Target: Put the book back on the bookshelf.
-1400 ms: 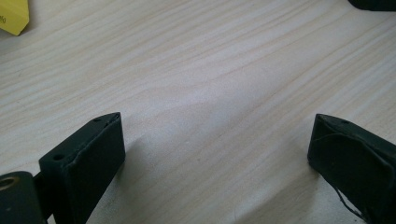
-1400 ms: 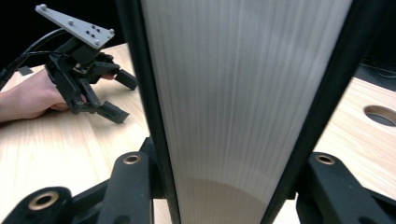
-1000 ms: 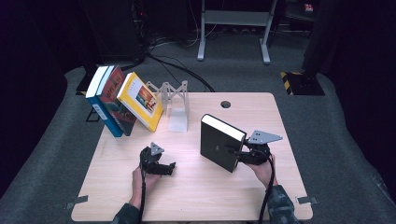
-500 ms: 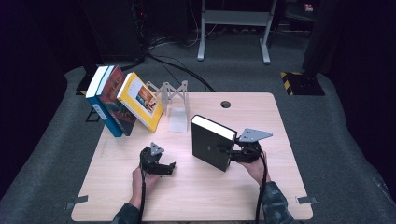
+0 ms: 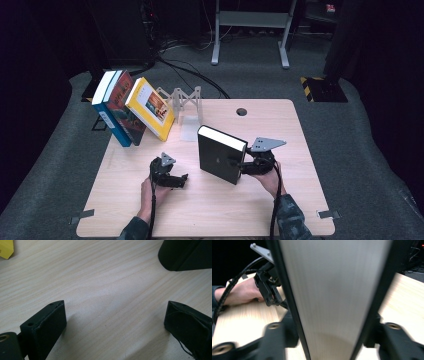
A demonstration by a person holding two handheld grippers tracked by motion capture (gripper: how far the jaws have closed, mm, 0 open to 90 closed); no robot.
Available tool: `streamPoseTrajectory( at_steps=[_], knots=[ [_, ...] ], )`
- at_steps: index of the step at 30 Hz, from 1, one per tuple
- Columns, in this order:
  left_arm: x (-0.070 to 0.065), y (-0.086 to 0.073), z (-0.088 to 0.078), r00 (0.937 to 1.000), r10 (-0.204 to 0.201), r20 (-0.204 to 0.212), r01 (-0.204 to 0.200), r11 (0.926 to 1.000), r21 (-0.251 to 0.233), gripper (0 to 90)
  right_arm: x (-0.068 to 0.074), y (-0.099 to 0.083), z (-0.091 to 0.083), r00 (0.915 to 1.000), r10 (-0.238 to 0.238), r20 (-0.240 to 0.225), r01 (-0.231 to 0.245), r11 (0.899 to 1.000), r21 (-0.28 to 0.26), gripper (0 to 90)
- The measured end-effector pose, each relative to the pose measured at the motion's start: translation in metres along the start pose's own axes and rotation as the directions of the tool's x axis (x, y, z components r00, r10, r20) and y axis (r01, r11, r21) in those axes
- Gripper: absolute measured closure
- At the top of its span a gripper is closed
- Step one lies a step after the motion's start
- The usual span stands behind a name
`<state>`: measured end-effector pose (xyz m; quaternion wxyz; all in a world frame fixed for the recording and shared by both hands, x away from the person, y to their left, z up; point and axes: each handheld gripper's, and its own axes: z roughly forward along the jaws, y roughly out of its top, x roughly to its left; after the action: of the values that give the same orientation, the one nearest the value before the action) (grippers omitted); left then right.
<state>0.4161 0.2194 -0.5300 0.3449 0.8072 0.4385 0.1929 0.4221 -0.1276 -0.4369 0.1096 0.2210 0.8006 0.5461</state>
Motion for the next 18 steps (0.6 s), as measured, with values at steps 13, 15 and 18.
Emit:
streamPoseTrajectory(
  at_steps=[13,15,18],
  knots=[
    [-0.002,0.010,-0.006,0.9902,-0.011,0.139,0.020,0.9980,-0.060,0.0,-0.001,-0.022,-0.047,0.9890,0.076,0.127,-0.081,0.996,0.032,8.3],
    [-0.003,0.017,-0.009,0.9868,0.014,0.161,-0.002,0.9975,-0.071,0.0,-0.003,-0.025,-0.049,0.9819,0.103,0.159,-0.111,0.993,0.045,3.5],
    [-0.007,0.026,-0.010,0.9824,0.040,0.182,-0.024,0.9956,-0.091,0.0,-0.005,-0.028,-0.045,0.9706,0.120,0.209,-0.140,0.987,0.080,0.0]
  ],
)
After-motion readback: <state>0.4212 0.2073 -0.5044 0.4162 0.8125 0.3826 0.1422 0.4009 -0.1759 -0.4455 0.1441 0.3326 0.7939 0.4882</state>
